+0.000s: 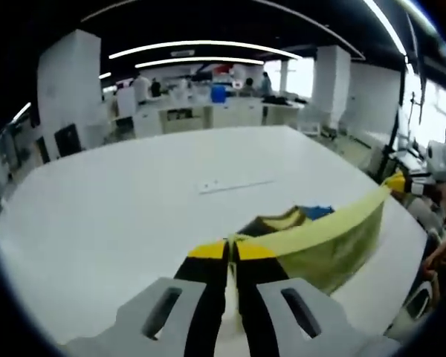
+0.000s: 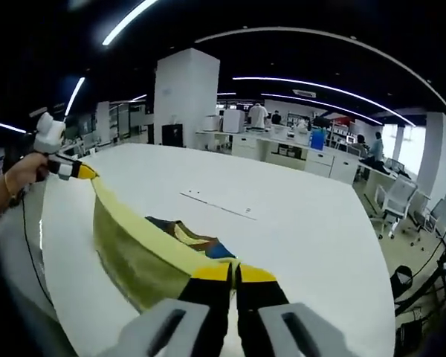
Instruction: Fold the garment on the visible template until the final outline fits inside the template.
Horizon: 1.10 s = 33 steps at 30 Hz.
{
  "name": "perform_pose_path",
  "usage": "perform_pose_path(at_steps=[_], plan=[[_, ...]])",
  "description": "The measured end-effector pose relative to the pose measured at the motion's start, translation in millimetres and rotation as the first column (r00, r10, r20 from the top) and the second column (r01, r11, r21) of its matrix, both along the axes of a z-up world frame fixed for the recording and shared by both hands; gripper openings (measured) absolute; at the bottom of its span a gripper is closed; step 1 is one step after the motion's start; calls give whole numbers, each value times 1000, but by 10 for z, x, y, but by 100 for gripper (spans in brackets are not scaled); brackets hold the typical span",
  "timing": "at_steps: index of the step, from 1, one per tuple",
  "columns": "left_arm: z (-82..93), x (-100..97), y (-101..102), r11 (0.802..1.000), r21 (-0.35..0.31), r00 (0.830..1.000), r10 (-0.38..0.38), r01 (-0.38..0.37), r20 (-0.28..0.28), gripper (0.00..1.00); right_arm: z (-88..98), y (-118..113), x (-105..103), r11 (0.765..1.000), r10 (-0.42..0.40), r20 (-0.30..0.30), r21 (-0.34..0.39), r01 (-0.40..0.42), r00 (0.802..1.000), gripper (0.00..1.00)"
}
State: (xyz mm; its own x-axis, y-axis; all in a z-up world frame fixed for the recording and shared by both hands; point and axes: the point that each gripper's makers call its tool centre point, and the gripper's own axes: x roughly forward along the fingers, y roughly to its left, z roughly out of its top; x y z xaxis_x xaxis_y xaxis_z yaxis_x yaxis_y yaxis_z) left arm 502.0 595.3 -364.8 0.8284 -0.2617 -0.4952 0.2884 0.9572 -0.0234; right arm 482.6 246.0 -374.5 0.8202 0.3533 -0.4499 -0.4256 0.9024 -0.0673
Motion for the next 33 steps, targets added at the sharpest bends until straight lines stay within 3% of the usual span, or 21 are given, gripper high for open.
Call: perform_pose_path(at_steps=[7,12,18,33], plan=[[-90,254,32,999,-4,999,39,-39,10,0,-48,-5,338,1000,-16,13,10,15,1000,0],[-190,430,60,995,-46,996,91,-91,4,0,-141,15,531,1000,-27,17,10,27,999,0],[-361,639,52,990,-72,992,124,-124,-3,0,-338,2,742,999,-54,4,0,54,999,0],[-1016,959,77,981,-39,980,190,-192,-59,0,-1036,17,1107,995,-99,-95,-23,97,991,0]])
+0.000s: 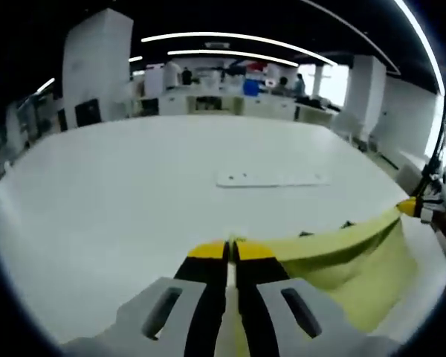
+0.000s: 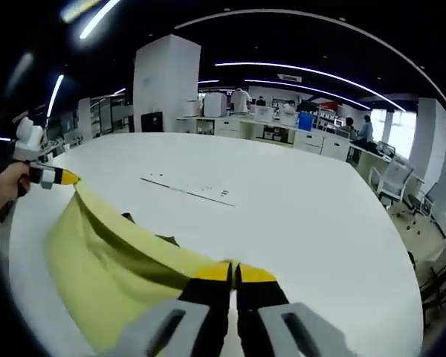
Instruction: Fold the garment on the visible template until the final outline fits inside the template.
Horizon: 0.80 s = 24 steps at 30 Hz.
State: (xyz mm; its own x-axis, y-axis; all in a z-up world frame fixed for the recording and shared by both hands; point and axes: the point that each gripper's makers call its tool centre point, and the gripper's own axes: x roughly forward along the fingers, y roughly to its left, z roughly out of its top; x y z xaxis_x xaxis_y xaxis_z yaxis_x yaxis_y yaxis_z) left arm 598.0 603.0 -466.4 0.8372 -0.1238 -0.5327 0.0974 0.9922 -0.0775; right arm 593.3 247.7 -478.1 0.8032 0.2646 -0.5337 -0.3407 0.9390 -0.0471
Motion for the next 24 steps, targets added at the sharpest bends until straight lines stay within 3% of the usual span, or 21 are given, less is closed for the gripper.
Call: perform_pose_path(at_steps=[9,24], plan=[[-276,120,29,999,-26,999,39,-40,-35,0,-310,4,103,1000,-27,-50,2,27,998,0],[-446,127,53,998,11,997,66,-65,-52,0,-527,-7,197,1000,-28,-84,3,28,996,0]])
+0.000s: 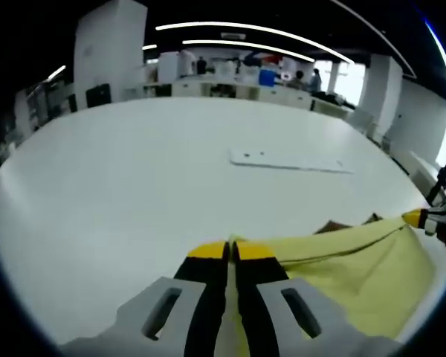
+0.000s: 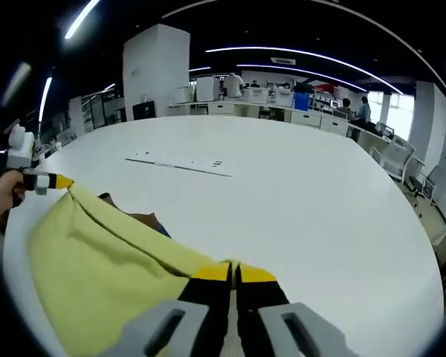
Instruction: Fold the garment on the visible template until the final outline fits inside the template.
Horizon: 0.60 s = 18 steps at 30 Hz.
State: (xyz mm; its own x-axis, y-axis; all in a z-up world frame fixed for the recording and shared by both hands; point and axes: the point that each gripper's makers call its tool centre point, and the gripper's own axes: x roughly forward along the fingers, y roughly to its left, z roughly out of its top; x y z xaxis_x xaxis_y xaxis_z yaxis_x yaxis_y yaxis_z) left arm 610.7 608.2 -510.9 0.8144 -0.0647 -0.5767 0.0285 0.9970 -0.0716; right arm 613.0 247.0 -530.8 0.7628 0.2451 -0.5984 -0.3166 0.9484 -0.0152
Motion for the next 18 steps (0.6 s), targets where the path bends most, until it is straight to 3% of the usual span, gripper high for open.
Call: perform_pose_path(at_steps=[7,9,10,13,18], plan=[[-82,8,-28,991,79,994,-107,107,-10,2,-13,-23,8,1000,-4,-10,16,5,1000,0],[-63,6,-27,981,119,988,-157,156,-1,8,-5,-22,0,1000,0,-14,25,0,1000,1],[-49,-10,-30,981,109,987,-163,161,7,11,-1,-8,-9,998,-6,-24,55,7,1000,2],[-17,-46,-73,969,93,972,-232,229,21,20,65,-24,-31,996,-6,-27,88,9,1000,8],[2,-131,-115,918,141,926,-376,370,23,31,182,35,-129,994,85,-6,68,-84,996,24]])
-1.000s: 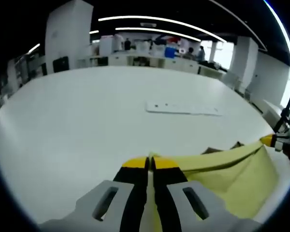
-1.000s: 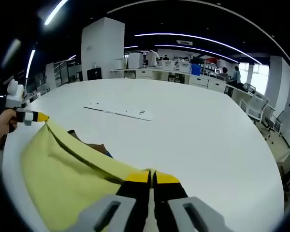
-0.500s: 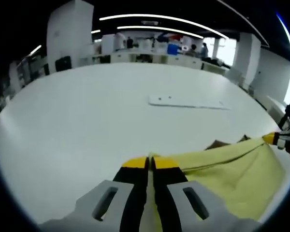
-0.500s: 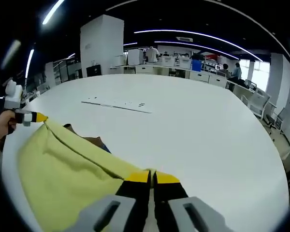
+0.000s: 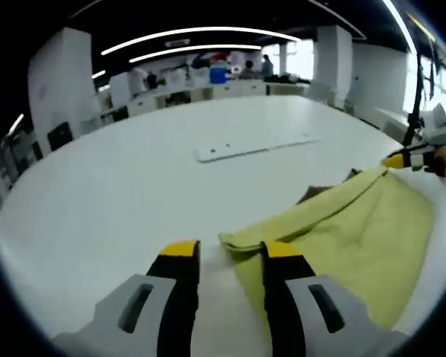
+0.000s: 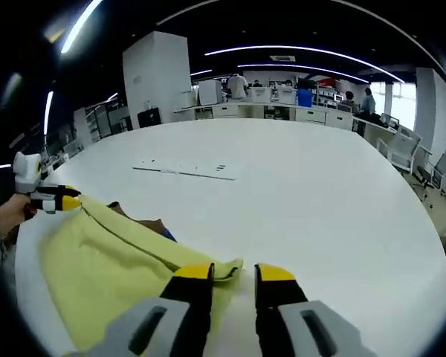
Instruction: Fold the garment on the visible template until the final outline fits inside the template.
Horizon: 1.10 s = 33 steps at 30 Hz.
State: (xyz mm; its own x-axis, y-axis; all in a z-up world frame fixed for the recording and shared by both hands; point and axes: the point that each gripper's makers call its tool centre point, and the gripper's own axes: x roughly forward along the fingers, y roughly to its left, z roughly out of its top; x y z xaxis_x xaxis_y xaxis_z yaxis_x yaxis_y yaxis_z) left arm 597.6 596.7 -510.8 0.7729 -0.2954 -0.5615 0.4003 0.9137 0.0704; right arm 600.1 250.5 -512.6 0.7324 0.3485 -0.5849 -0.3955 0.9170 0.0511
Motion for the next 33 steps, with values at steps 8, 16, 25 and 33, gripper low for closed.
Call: perform_pose_path(at_steps=[8,16,25,33], plan=[[-100,57,44,996,71,998,-56,55,18,33,-142,-56,-81,987,77,-1,-139,-77,997,28],[-125,309,23,999,-7,998,38,-38,45,33,-92,-22,230,998,-55,70,-17,56,996,28],[-79,422,115,987,-24,985,163,-162,50,44,-106,-84,330,988,-152,29,38,151,988,29],[69,289,121,975,-117,981,191,-187,19,58,-27,-25,197,987,-139,-23,79,140,990,48]])
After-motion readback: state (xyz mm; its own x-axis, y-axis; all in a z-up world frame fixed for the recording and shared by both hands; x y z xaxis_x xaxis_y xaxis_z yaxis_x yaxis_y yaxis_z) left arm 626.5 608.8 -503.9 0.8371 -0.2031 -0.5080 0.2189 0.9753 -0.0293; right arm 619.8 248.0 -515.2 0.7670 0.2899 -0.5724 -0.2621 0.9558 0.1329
